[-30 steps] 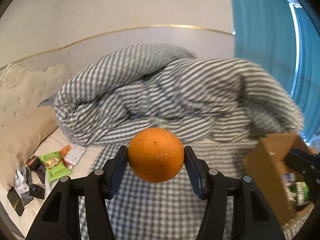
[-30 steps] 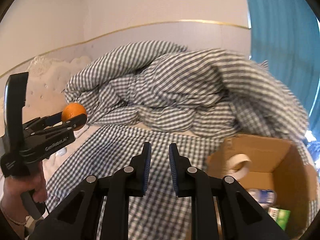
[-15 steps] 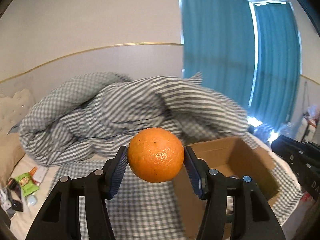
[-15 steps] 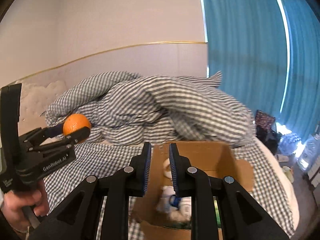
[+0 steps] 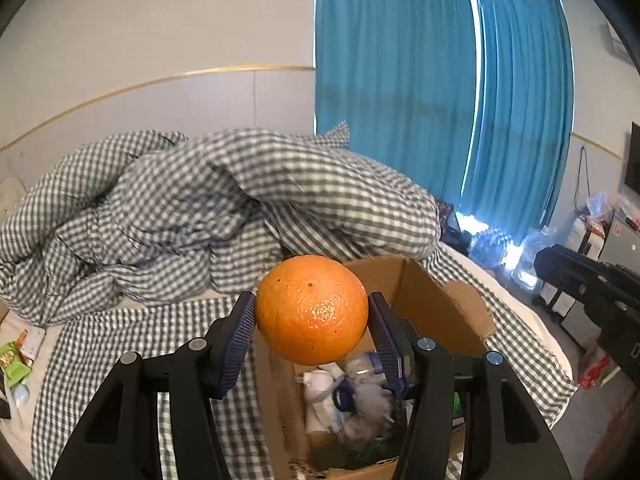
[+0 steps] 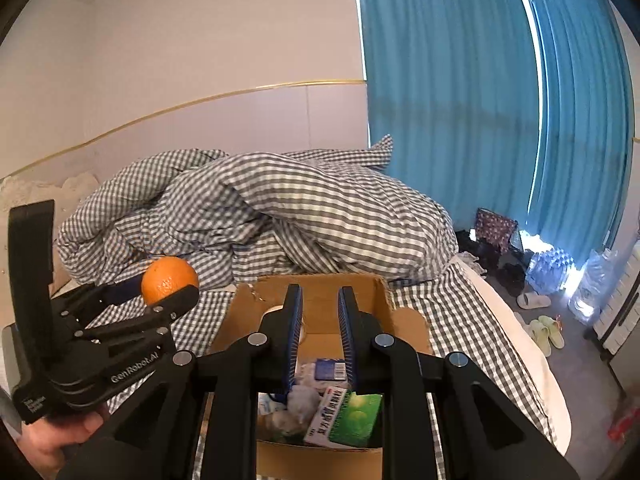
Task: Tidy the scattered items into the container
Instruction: 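Carry the orange over the cardboard box and open the left tool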
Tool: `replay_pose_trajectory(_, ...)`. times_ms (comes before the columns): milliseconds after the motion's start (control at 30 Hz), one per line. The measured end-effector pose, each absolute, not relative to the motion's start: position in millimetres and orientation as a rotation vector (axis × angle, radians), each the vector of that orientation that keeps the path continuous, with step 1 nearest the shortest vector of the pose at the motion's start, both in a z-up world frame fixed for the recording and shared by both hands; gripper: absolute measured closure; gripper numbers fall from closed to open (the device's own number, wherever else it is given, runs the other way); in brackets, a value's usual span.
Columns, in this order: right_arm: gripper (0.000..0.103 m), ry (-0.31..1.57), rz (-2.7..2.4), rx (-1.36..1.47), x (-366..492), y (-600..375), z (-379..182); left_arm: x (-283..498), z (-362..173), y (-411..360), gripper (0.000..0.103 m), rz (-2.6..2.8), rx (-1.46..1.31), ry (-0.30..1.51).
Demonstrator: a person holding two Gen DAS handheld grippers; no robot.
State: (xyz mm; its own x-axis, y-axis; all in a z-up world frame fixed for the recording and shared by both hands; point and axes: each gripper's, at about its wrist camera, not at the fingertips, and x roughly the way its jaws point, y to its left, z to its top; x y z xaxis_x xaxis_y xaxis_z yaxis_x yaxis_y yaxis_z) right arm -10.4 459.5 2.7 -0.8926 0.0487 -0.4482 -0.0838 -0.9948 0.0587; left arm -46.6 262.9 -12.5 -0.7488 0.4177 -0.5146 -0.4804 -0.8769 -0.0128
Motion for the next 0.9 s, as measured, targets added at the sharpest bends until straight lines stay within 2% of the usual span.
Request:
replay_pose_trajectory(533, 0.085, 0.189, 2.943, -0.848, -47.3, 482.4, -51.4, -76.2, -70.5, 298.9, 0.045, 2.468, -0.849, 0.219)
replay_pose_trajectory(633, 0.085, 0.197, 2.936, -0.869, -52.8, 483.4, -60.5, -78.8, -73.9, 298.3, 0.040, 2.470, -0.840, 0.221)
replay_pose_trajectory(700, 0.085, 0.202, 2.931, -0.874, -56.8, 483.5, -64.0, -78.2, -70.4, 296.8, 0.023, 2.476, -0.808, 0.224)
replay_pose_trajectory(900, 0.085, 0.209, 2.936, -0.868, -58.0, 479.8, -62.5, -76.6, -57.3, 288.9, 0.019, 2.507, -0.758, 0.226)
